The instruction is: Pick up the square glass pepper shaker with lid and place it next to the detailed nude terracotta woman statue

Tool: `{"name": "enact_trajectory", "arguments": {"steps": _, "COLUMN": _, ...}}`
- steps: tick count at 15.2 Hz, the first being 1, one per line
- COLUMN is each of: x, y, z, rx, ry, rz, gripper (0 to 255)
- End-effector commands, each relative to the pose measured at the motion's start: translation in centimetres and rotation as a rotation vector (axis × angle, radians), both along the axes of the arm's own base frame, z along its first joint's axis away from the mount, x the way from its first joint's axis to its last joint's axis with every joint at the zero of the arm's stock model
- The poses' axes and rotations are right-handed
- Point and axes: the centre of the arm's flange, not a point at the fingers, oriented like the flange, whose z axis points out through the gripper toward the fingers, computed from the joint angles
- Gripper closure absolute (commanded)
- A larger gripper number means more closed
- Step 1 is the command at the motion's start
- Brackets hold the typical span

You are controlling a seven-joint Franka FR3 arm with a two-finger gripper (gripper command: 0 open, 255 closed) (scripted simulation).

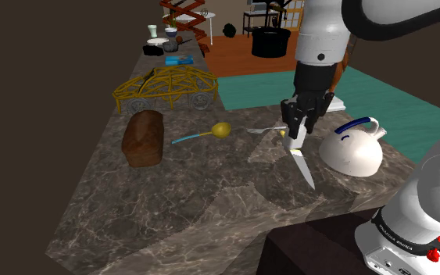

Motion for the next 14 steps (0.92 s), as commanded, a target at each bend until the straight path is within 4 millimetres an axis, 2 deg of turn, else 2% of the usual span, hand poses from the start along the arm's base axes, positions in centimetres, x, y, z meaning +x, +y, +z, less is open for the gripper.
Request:
{"name": "enact_trajectory", "arguments": {"steps": 1, "x": 0.0, "y": -0.1, "z": 1.0, "rx": 0.0, "ry": 0.0, "rz": 0.0, "gripper": 255}}
{"name": "enact_trajectory", "arguments": {"steps": 14, "x": 0.0, "y": -0.1, "z": 7.9, "rx": 0.0, "ry": 0.0, "rz": 0.0, "gripper": 255}}
